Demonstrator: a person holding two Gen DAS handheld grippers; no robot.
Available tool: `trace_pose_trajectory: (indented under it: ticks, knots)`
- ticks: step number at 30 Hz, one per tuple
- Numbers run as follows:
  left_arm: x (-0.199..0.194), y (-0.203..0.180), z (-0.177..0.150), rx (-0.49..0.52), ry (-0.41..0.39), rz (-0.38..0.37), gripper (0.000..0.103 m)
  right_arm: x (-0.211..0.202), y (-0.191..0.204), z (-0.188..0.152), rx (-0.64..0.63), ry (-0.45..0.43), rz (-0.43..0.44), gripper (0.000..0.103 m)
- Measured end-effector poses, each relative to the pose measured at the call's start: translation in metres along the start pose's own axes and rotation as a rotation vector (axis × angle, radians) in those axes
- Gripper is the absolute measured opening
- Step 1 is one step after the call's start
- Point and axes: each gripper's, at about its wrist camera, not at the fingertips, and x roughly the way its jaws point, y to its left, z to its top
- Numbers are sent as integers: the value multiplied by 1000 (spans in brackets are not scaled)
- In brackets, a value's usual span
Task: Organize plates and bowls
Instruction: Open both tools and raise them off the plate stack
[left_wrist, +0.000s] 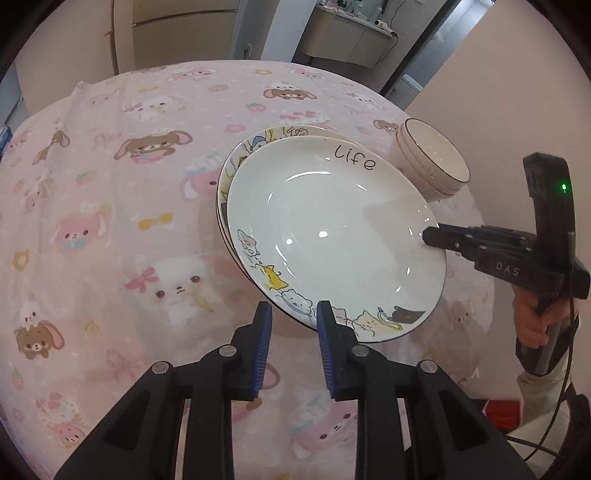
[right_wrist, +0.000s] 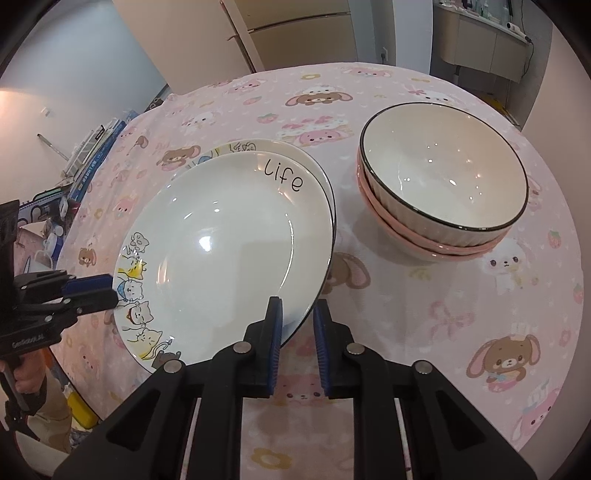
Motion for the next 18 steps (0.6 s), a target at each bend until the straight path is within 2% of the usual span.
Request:
trace_pose_trajectory:
  ticks: [3, 5, 14, 18]
  knots:
    - [-1, -7, -1, 4, -7, 27, 21, 0, 1, 0, -6, -7, -3, 16]
    - [-4, -13, -1, 33, -45, 71, 7, 0, -1, 0, -3, -10, 1, 16]
    - [4, -16, 6, 38, -47, 98, 7, 7, -4, 5, 6, -16, 5, 15]
    - [4, -16, 1, 47, -30, 105, 7, 18, -12, 11, 69, 5, 44, 17]
